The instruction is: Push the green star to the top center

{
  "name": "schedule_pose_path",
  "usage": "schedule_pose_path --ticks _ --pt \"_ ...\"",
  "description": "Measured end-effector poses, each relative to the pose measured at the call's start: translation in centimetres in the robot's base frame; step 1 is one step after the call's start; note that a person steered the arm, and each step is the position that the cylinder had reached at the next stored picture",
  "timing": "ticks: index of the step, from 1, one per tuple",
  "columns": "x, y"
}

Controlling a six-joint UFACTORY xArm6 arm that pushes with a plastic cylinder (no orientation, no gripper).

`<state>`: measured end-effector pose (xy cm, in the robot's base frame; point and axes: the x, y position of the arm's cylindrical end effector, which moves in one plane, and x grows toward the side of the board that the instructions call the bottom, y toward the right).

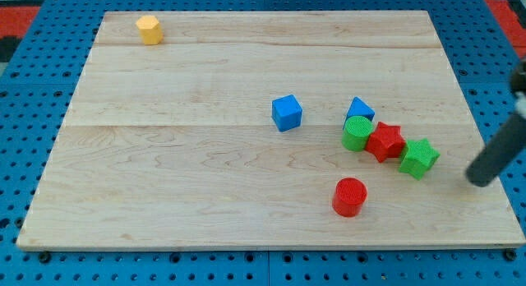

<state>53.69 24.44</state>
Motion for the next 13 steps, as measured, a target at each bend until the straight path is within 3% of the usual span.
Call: schedule_pose_path --ticks 2,4,6,9,10,11,13 --pt "-1.3 -5.3" --pt "-10.5 -6.4" --pt "-16.9 -6.4" --pt "-20.7 -2.4" --pt "-20.9 3.1" --pt "-23.6 0.1" --pt "-26.3 -16.2"
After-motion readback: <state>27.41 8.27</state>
